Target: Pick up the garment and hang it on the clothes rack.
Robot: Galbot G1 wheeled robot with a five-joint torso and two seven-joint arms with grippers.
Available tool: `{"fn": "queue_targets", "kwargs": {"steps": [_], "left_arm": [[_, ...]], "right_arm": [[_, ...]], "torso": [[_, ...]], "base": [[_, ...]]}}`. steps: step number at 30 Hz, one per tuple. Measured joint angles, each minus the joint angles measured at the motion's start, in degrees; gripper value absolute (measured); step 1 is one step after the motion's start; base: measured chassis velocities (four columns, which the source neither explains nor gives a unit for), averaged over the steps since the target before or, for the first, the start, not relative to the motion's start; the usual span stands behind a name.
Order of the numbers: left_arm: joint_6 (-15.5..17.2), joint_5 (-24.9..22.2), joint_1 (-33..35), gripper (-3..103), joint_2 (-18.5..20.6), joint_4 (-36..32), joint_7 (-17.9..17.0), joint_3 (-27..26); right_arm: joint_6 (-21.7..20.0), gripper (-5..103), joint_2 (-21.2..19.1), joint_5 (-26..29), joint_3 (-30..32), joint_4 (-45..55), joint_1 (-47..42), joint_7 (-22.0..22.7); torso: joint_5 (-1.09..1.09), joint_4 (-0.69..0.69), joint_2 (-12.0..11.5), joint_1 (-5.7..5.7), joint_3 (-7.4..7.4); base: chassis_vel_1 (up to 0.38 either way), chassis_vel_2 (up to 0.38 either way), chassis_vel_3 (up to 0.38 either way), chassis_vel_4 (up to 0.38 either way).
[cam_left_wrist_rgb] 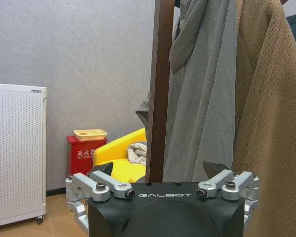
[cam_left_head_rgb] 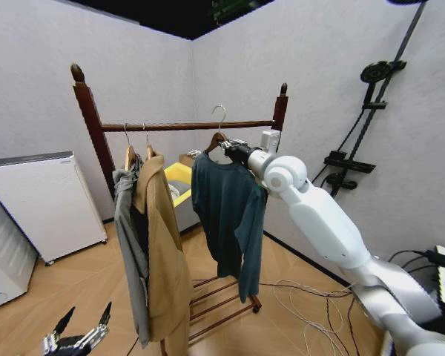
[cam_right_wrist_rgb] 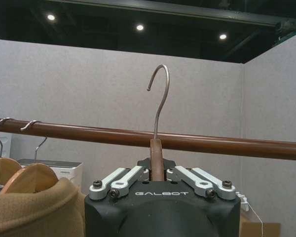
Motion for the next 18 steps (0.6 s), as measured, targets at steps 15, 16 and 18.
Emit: {"fn": "queue_targets", "kwargs": {"steps": [15, 16, 18], "left_arm": [[0.0, 0.0, 0.0, 100, 0.0, 0.0, 0.0, 0.0], [0.0, 0.0, 0.0, 100, 0.0, 0.0, 0.0, 0.0], [0.0, 0.0, 0.0, 100, 0.0, 0.0, 0.0, 0.0]], "right_arm": [[-3.2, 10, 11.9, 3.1, -5.0, -12.5, 5.4, 6.2], [-3.2, 10, 12.3, 2.9, -5.0, -13.0, 5.4, 6.5], [-3.2, 10, 12.4, 2.9, -5.0, -13.0, 5.2, 6.8]], "torso": [[0.01, 0.01, 0.0, -0.01, 0.00], [0.01, 0.02, 0.0, -0.01, 0.00], [0.00, 0.02, 0.0, -0.01, 0.00]], "base": [[0.000, 0.000, 0.000, 0.000], [0.000, 0.000, 0.000, 0.000], [0.000, 0.000, 0.000, 0.000]]}}
